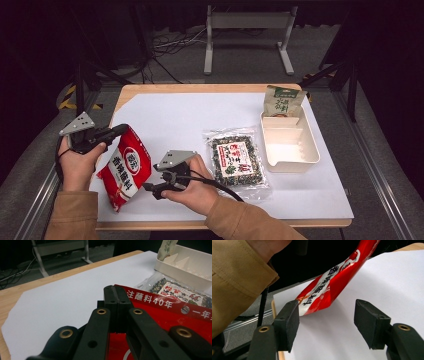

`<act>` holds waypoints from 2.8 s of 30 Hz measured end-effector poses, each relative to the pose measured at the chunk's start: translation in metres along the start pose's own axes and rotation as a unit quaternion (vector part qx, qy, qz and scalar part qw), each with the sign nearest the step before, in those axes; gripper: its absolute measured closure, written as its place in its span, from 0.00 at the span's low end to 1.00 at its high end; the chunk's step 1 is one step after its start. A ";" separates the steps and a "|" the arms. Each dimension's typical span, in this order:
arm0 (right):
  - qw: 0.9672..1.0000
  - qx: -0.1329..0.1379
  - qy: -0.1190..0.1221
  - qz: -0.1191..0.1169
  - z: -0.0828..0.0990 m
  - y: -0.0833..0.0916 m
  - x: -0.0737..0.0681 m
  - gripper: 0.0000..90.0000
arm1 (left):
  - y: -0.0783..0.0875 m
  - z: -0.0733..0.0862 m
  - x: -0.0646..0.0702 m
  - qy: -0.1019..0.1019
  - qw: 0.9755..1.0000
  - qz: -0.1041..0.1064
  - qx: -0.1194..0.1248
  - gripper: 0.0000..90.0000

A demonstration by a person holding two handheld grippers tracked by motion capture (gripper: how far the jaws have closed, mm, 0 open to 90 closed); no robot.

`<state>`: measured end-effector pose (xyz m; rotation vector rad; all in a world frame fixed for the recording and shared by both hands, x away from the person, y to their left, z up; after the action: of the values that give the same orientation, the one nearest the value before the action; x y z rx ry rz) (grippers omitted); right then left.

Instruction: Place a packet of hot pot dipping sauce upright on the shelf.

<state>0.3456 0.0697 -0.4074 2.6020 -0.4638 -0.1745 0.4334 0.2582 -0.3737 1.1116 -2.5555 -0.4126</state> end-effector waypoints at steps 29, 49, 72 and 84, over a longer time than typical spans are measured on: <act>0.999 -0.013 -0.028 0.009 -0.005 -0.016 0.015 0.79 | 0.002 -0.002 0.007 -0.012 1.000 0.027 0.007 1.00; 0.999 -0.017 -0.032 -0.016 -0.002 -0.014 0.019 0.99 | 0.004 -0.005 0.010 -0.007 0.999 0.047 0.028 1.00; 1.000 -0.020 -0.001 -0.009 -0.027 0.094 0.046 0.99 | 0.017 -0.010 0.016 0.016 0.995 0.070 0.072 0.72; 0.997 -0.052 0.034 0.055 -0.032 0.159 0.077 0.99 | 0.012 -0.005 0.015 0.023 0.996 0.071 0.057 0.72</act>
<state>0.3779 -0.0749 -0.3053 2.4644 -0.5571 -0.0713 0.4179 0.2546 -0.3617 0.9560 -2.6249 -0.2065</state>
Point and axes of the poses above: each handheld gripper's, and its own axes: y roughly backward along the jaws, z roughly out of its underside, x roughly to its right, the point moved 6 cm from there along -y, roughly forward along the jaws, and after that the axes turned 6 degrees about y, right-handed, at the moved point
